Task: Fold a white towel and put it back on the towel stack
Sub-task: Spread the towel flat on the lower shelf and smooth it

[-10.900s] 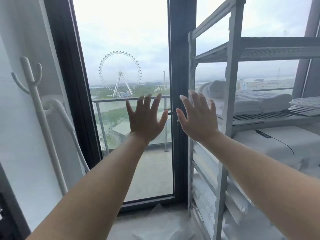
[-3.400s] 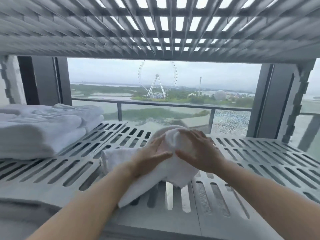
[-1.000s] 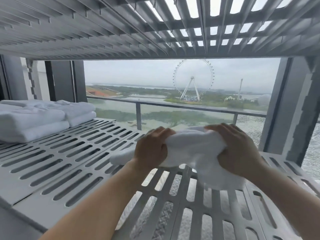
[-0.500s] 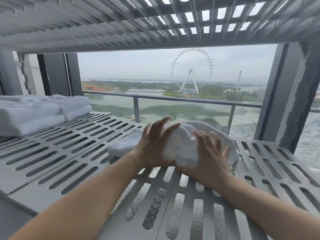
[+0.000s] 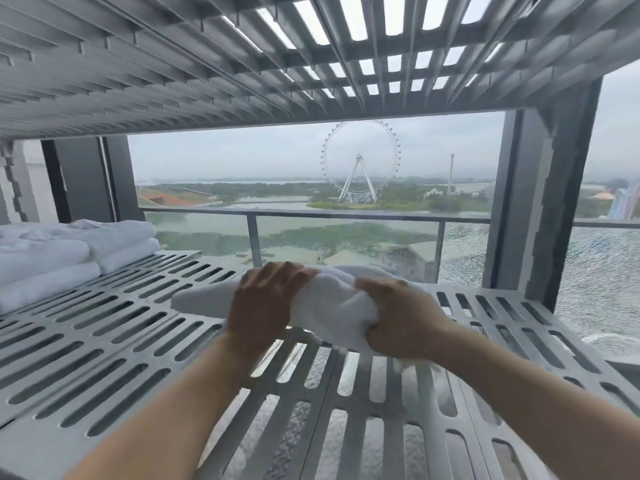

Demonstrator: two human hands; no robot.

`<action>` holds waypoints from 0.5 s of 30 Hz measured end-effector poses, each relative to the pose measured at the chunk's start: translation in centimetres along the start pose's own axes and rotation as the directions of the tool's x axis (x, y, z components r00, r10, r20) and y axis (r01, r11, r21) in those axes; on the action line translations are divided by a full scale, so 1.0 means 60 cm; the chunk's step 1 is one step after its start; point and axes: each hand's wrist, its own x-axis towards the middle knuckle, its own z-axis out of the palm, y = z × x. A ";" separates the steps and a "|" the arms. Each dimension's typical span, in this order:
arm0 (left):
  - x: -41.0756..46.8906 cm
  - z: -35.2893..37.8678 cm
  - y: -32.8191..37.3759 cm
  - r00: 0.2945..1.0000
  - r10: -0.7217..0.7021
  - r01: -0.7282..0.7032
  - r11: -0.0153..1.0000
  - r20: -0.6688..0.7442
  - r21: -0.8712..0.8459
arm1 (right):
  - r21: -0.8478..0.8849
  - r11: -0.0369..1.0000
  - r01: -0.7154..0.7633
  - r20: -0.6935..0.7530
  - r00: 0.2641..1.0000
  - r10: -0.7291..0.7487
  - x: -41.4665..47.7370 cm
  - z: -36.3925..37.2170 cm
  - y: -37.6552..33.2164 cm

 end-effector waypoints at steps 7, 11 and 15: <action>0.013 0.005 0.003 0.971 -0.050 0.050 0.999 -0.233 -0.005 | 0.445 0.888 -0.112 0.168 0.985 0.040 0.012 -0.043 0.044; -0.002 0.038 0.002 0.993 -0.038 0.052 0.992 -0.112 0.118 | 0.366 0.909 -0.201 0.197 0.971 0.135 -0.003 -0.002 0.079; -0.003 0.047 0.006 0.995 -0.091 0.090 0.996 0.043 0.022 | 0.222 0.970 -0.094 -0.121 0.985 0.123 0.002 0.007 0.095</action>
